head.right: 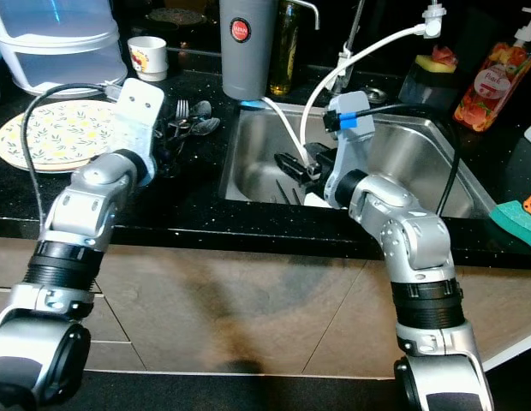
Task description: Kitchen organization
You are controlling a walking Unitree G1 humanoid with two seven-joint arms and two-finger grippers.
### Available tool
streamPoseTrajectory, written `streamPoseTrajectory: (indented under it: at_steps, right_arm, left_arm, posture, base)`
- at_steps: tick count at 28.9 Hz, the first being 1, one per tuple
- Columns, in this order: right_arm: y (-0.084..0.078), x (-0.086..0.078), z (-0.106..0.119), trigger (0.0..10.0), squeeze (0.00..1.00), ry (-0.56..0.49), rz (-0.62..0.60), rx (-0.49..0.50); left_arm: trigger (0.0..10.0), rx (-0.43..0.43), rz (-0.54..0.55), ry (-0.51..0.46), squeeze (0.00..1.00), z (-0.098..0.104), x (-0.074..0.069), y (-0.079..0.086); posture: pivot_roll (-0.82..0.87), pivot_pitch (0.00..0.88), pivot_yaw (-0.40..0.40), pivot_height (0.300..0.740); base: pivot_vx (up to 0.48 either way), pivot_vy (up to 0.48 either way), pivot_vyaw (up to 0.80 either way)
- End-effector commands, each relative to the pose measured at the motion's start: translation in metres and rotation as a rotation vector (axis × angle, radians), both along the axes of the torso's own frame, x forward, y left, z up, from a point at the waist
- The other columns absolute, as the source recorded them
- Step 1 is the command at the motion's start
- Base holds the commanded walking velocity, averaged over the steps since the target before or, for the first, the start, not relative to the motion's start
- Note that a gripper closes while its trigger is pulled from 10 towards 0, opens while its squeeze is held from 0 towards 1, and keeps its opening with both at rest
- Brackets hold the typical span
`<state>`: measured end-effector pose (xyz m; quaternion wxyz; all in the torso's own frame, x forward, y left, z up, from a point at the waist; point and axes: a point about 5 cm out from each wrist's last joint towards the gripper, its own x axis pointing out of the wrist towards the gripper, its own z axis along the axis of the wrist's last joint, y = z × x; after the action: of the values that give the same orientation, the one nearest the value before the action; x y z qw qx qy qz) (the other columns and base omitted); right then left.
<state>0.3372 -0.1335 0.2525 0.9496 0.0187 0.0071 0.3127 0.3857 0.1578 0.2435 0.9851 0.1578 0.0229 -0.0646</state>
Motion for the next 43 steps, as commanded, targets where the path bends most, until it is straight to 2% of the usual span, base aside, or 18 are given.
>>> streamPoseTrajectory:
  at_steps: [1, 2, 5, 8, 13, 17, 20, 24, 27, 30, 32, 33, 35, 38, 43]
  right_arm:
    - [0.003, -0.006, -0.001, 10.0, 1.0, 0.005, 0.053, -0.012]
    - [0.005, -0.008, 0.0, 10.0, 0.0, 0.007, 0.078, -0.012]
    - [0.011, -0.018, 0.002, 10.0, 0.0, 0.001, 0.18, -0.014]
    - [0.013, -0.022, 0.002, 10.0, 0.0, 0.005, 0.219, -0.016]
    - [0.018, -0.029, -0.008, 10.0, 0.0, 0.052, 0.349, -0.046]
    - [0.017, -0.027, -0.01, 10.0, 0.0, 0.063, 0.354, -0.07]
    - [0.014, -0.022, -0.01, 10.0, 0.0, 0.07, 0.332, -0.086]
    - [0.014, -0.022, -0.008, 10.0, 0.0, 0.068, 0.327, -0.082]
    - [0.013, -0.023, -0.007, 10.0, 0.0, 0.056, 0.312, -0.082]
    - [0.007, -0.022, -0.009, 10.0, 0.0, 0.063, 0.271, -0.074]
    - [0.002, -0.024, -0.009, 10.0, 0.0, 0.067, 0.259, -0.059]
    - [0.002, -0.024, -0.009, 10.0, 0.0, 0.067, 0.259, -0.059]
    - [-0.001, -0.025, -0.01, 10.0, 0.0, 0.069, 0.251, -0.05]
    - [-0.001, -0.024, -0.012, 10.0, 0.0, 0.072, 0.244, -0.047]
    - [-0.001, -0.024, -0.018, 10.0, 0.0, 0.092, 0.242, -0.033]
  left_arm:
    - [10.0, 0.013, -0.013, 0.003, 0.0, -0.001, 0.002, -0.009]
    - [10.0, 0.012, -0.013, 0.004, 0.0, -0.002, 0.003, -0.01]
    - [10.0, -0.004, 0.029, 0.018, 0.0, -0.003, 0.004, -0.003]
    - [10.0, -0.006, 0.053, 0.021, 0.0, -0.003, 0.005, 0.001]
    - [10.0, -0.031, 0.123, 0.024, 0.0, 0.001, 0.007, 0.012]
    - [10.0, -0.066, 0.131, 0.037, 0.0, 0.0, 0.008, 0.013]
    - [10.0, -0.15, 0.124, 0.095, 0.0, -0.004, 0.011, 0.01]
    - [10.0, -0.174, 0.107, 0.122, 0.0, -0.002, 0.012, 0.007]
    - [10.0, -0.198, 0.111, 0.137, 0.0, -0.003, 0.006, 0.009]
    - [10.0, -0.221, 0.12, 0.157, 0.0, -0.01, -0.011, 0.013]
    - [10.0, -0.193, 0.149, 0.149, 0.0, -0.013, -0.027, 0.018]
    - [10.0, -0.193, 0.149, 0.149, 0.0, -0.013, -0.027, 0.018]
    - [10.0, -0.141, 0.159, 0.124, 0.0, -0.012, -0.038, 0.022]
    - [10.0, -0.131, 0.146, 0.138, 0.0, -0.013, -0.042, 0.022]
    - [10.0, -0.182, 0.17, 0.213, 0.0, -0.026, -0.049, 0.027]
  posture:
    - [0.03, 0.0, -0.077, 0.74]
    - [0.03, 0.0, -0.079, 0.74]
    - [0.03, 0.0, -0.081, 0.74]
    - [0.03, 0.0, -0.081, 0.74]
    - [0.03, 0.0, -0.081, 0.74]
    - [0.03, 0.0, -0.087, 0.74]
    - [0.03, 0.0, -0.093, 0.74]
    - [0.03, 0.0, -0.086, 0.74]
    - [0.02, 0.0, -0.079, 0.74]
    - [0.0, 0.0, -0.066, 0.74]
    - [0.02, 0.0, -0.069, 0.74]
    - [0.02, 0.0, -0.069, 0.74]
    - [0.03, 0.0, -0.071, 0.74]
    - [0.05, 0.0, -0.076, 0.74]
    - [0.07, 0.0, -0.082, 0.74]
  base:
    - [0.0, 0.0, 0.0]
    - [0.0, 0.0, 0.0]
    - [0.0, 0.0, 0.0]
    - [0.0, 0.0, 0.0]
    - [0.0, 0.0, 0.0]
    - [0.0, 0.0, 0.0]
    - [0.0, 0.0, 0.0]
    - [0.0, 0.0, 0.0]
    - [0.0, 0.0, 0.0]
    - [0.0, 0.0, 0.0]
    - [0.0, 0.0, 0.0]
    - [0.0, 0.0, 0.0]
    - [0.0, 0.0, 0.0]
    - [0.0, 0.0, 0.0]
    - [0.0, 0.0, 0.0]
